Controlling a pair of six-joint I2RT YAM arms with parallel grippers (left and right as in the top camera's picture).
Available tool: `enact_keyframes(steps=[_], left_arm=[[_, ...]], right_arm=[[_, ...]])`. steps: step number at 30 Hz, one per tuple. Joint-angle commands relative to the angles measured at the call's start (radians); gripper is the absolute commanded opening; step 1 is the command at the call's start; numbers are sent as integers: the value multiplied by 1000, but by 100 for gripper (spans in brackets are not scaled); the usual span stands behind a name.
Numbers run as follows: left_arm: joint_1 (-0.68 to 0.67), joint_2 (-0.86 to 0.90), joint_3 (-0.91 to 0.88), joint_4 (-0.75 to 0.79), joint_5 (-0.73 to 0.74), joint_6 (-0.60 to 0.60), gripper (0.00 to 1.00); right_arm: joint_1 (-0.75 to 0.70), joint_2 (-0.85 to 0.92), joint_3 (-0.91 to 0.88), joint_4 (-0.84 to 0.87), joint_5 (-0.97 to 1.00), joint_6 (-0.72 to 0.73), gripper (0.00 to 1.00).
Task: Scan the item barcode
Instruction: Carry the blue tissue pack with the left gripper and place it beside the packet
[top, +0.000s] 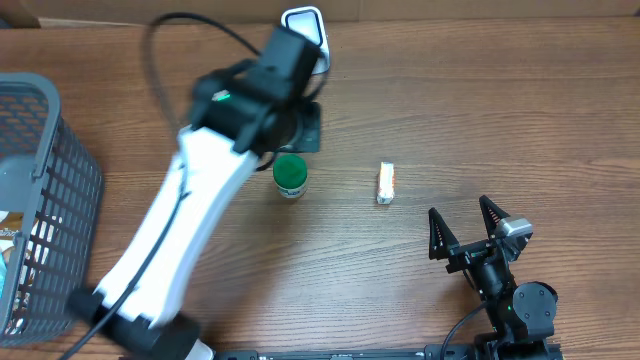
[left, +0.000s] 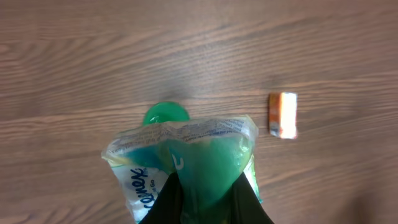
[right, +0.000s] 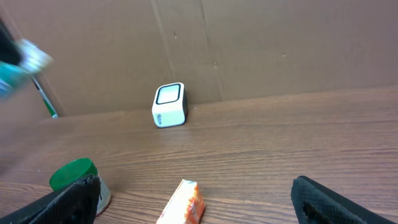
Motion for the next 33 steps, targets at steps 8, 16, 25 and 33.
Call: enact_keyframes(steps=[8, 16, 25, 33], left_arm=[[-77, 367, -2, 87, 180, -6, 4], [-98, 422, 0, 98, 180, -6, 49], [-6, 349, 336, -123, 169, -33, 95], [275, 107, 718, -335, 178, -29, 99]], right_arm=[[6, -10, -11, 4, 9, 3, 100], [6, -10, -11, 4, 9, 3, 100], [6, -10, -11, 4, 9, 3, 100], [6, -10, -11, 4, 9, 3, 100]])
